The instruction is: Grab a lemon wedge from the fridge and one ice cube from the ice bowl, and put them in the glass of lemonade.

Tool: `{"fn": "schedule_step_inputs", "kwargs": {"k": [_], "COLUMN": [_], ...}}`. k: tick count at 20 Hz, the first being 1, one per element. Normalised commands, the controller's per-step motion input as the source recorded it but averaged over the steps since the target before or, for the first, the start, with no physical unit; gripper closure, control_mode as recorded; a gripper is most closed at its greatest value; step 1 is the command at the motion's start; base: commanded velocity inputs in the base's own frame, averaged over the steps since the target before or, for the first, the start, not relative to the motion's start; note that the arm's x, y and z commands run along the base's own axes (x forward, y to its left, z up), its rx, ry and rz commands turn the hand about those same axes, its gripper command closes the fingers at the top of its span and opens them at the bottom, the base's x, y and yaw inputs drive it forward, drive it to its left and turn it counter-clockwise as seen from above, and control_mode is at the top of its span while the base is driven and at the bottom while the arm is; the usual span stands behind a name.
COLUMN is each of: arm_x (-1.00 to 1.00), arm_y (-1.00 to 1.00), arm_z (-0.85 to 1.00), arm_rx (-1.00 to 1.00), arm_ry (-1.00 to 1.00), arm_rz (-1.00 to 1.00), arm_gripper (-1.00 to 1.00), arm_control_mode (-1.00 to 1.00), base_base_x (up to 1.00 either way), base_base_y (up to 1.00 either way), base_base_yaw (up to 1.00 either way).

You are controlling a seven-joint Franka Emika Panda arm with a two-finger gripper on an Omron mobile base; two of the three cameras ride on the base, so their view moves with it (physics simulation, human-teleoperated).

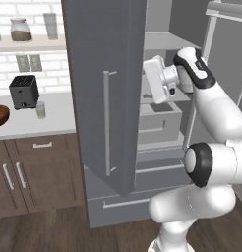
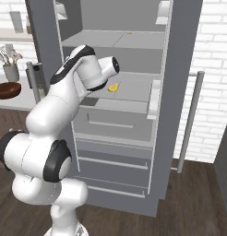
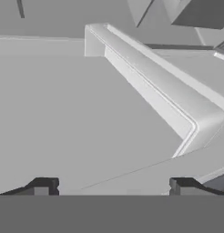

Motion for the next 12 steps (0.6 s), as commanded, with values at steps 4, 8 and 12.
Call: {"fn": "schedule_step_inputs", "kwargs": {"k": [4, 8, 12], "arm_x": [-0.23, -0.33, -0.34], "arm_y": [0.38, 0.44, 0.43], "arm_z": [0.0, 0.0, 0.0], "arm_rx": [0.0, 0.0, 0.0], "arm_ry": [0.11, 0.11, 0.09], "arm_rz": [0.13, 0.13, 0.12], "arm_gripper": [-1.0, -1.0, -1.0], "arm_control_mode": [-1.0, -1.0, -1.0], "base_base_x": [0.0, 0.0, 0.0], "base_base_y": [0.0, 0.0, 0.0], "base_base_yaw": [0.0, 0.0, 0.0]}}
